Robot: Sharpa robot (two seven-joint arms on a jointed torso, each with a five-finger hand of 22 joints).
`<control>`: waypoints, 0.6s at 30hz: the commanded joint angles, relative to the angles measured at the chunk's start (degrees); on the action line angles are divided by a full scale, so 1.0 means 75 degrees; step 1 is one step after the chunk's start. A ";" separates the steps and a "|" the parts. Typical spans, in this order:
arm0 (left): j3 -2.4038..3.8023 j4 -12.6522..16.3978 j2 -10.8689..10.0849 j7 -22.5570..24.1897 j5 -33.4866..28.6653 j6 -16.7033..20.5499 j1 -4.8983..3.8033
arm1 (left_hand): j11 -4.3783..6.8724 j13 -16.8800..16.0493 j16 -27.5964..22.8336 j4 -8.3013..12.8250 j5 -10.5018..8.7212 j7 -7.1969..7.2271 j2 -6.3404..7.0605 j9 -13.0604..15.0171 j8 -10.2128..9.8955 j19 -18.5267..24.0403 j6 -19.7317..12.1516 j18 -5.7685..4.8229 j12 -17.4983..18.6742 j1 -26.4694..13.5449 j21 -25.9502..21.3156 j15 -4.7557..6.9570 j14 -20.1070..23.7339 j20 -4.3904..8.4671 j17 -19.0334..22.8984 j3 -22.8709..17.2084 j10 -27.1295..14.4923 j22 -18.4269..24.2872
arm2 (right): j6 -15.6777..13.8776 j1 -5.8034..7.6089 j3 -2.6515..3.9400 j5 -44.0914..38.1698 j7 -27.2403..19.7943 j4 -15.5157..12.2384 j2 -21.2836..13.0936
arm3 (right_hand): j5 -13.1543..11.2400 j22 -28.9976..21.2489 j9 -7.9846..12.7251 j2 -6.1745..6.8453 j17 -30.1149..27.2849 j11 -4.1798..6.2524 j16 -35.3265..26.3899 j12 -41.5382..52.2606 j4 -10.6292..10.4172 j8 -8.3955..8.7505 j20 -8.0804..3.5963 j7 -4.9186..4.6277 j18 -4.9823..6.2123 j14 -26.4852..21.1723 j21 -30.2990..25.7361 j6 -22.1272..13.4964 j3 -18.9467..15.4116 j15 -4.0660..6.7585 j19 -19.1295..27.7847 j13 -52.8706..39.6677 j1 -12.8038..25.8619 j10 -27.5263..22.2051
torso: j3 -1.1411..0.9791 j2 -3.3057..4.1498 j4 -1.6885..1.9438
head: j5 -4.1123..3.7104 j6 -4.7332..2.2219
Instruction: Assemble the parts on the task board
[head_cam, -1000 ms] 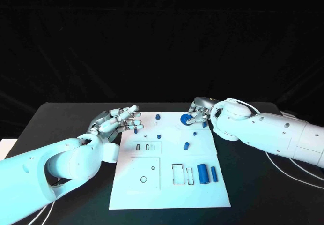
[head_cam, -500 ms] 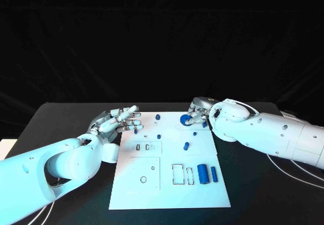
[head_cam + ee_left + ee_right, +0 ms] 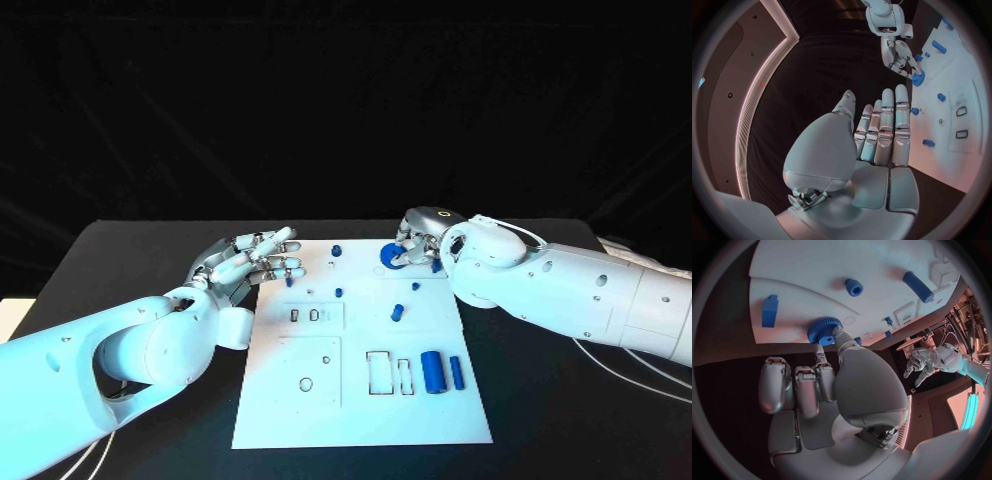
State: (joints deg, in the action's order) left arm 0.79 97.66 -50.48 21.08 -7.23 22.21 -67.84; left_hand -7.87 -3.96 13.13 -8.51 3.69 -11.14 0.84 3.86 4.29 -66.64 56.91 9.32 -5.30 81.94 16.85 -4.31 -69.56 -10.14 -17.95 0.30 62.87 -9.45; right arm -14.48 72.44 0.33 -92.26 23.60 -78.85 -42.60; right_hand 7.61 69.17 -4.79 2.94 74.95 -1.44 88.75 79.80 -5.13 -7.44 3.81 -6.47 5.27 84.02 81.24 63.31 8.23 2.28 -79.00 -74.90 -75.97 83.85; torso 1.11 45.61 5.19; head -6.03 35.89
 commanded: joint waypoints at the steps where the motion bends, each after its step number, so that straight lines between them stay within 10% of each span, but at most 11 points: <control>1: 0.0006 0.0009 0.0004 0.0007 0.0030 -0.0157 -0.0013 | -0.0016 0.0004 -0.0051 0.0054 -0.0032 -0.0009 0.0011 -0.0005 -0.0027 -0.0047 0.0013 0.0121 0.0031 0.0060 -0.0041 -0.0016 0.0034 0.0001 -0.0006 0.0006 -0.0015 -0.0013 | -0.0454 -0.0004 0.0000 -0.0436 0.0139 -0.0160 -0.0004 | 0.0024 0.0018 -0.0032 -0.0101 0.1673 0.0035 0.0046 0.0030 -0.0002 -0.0020 -0.0004 0.0088 -0.0141 0.0729 0.0050 0.0118 0.0067 0.0041 -0.0050 -0.0695 -0.0021 0.0043 | 0.0005 -0.0004 0.0009 | 0.0008 -0.0009; 10: 0.0005 -0.0014 0.0003 -0.0003 0.0030 -0.0155 -0.0013 | -0.0015 0.0005 -0.0055 0.0070 -0.0032 -0.0008 -0.0001 -0.0005 -0.0029 -0.0048 0.0014 0.0121 0.0034 0.0074 -0.0043 -0.0015 0.0034 0.0002 -0.0015 -0.0001 -0.0013 -0.0013 | -0.0785 0.0029 0.0001 -0.0572 0.0082 -0.0847 -0.0050 | 0.0060 0.0054 -0.0027 -0.0067 0.1686 0.0036 0.0051 0.0025 -0.0015 0.0008 -0.0017 0.0083 -0.0148 0.0731 0.0067 0.0113 0.0093 0.0048 -0.0070 -0.0700 0.0019 0.0048 | 0.0012 0.0001 0.0020 | 0.0093 -0.0007; 18: 0.0005 -0.0024 0.0012 -0.0005 0.0030 -0.0156 -0.0014 | -0.0015 0.0005 -0.0055 0.0070 -0.0032 -0.0008 -0.0001 -0.0005 -0.0029 -0.0048 0.0014 0.0121 0.0034 0.0074 -0.0043 -0.0015 0.0034 0.0002 -0.0015 -0.0001 -0.0013 -0.0013 | -0.0737 0.0037 -0.0021 -0.0576 0.0002 -0.0726 0.0379 | 0.0055 0.0058 -0.0025 -0.0053 0.1683 0.0034 0.0049 0.0018 -0.0022 0.0019 -0.0019 0.0081 -0.0149 0.0731 0.0070 0.0110 0.0100 0.0048 -0.0072 -0.0696 0.0036 0.0047 | 0.0006 0.0010 0.0020 | 0.0189 -0.0004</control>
State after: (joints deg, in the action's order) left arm 0.78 97.43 -50.48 20.89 -7.23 22.15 -67.84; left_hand -7.87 -3.96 12.90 -8.19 3.69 -11.14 0.84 3.86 4.29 -66.64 56.91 9.33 -5.30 81.94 16.85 -4.31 -69.55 -10.14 -18.02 0.29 62.87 -9.49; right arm -19.46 72.73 0.22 -95.23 23.95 -84.56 -40.17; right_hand 7.91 69.59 -4.80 2.88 74.93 -1.45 88.74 79.80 -5.29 -7.15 3.60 -6.47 5.27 84.02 81.46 63.30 8.73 2.28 -79.21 -74.94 -76.04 83.85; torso 1.17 45.63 5.32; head -4.87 35.82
